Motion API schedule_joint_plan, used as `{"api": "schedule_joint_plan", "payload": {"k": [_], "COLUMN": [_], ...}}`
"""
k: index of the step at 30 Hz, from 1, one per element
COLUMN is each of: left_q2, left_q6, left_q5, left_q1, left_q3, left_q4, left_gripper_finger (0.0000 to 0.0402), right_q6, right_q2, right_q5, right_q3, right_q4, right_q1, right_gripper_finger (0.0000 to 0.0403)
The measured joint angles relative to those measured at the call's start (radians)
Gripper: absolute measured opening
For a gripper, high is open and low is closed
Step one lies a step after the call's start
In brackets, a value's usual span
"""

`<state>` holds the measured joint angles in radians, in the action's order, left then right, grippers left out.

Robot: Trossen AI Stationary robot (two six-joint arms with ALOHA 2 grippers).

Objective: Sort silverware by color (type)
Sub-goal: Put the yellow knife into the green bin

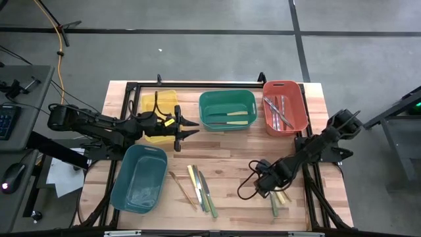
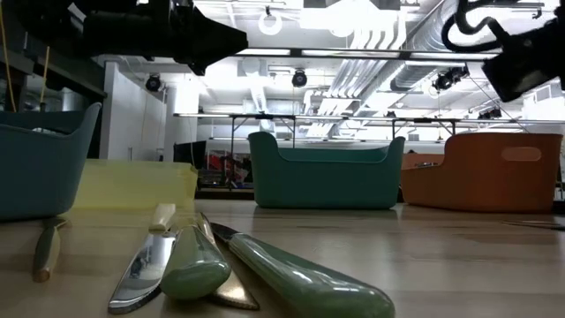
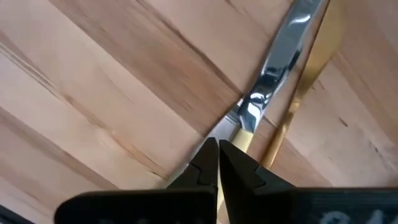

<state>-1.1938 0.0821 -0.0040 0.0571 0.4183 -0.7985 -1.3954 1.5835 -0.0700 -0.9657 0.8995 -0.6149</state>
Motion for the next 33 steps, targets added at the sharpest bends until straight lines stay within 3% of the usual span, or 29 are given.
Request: {"api": "schedule_joint_plan", "payload": {"k": [5, 12, 15, 24, 33], "left_q2": [0.0, 0.0, -0.001, -0.001, -0.001], "left_q6": [0.0, 0.0, -0.001, -0.003, -0.003], "left_q5": [0.0, 0.0, 0.0, 0.0, 0.0], "left_q1": [0.0, 0.0, 0.0, 0.0, 0.0], "left_q3": [0.0, 0.0, 0.0, 0.0, 0.0], "left_q4": [0.018, 0.017, 0.017, 0.016, 0.016], "left_gripper_finger": [0.0101, 0.0101, 0.0101, 0.0101, 0.0101], "right_q6": [-0.003, -0.037, -0.046, -0.122, -0.093], "right_q2": [0.042, 0.049, 0.054, 0.072, 0.14], "right_q5": [-0.055, -0.058, -0.082, -0.088, -0.151], "right_q3": [0.0, 0.0, 0.0, 0.0, -0.001], "right_q4": [0.011, 0.015, -0.002, -0.011, -0.019], "right_q1": [-0.036, -0.082, -0.098, -0.132, -0.147], "right_gripper_finger": [0.0023, 0.0126, 0.0152, 0.016, 0.0146]}}
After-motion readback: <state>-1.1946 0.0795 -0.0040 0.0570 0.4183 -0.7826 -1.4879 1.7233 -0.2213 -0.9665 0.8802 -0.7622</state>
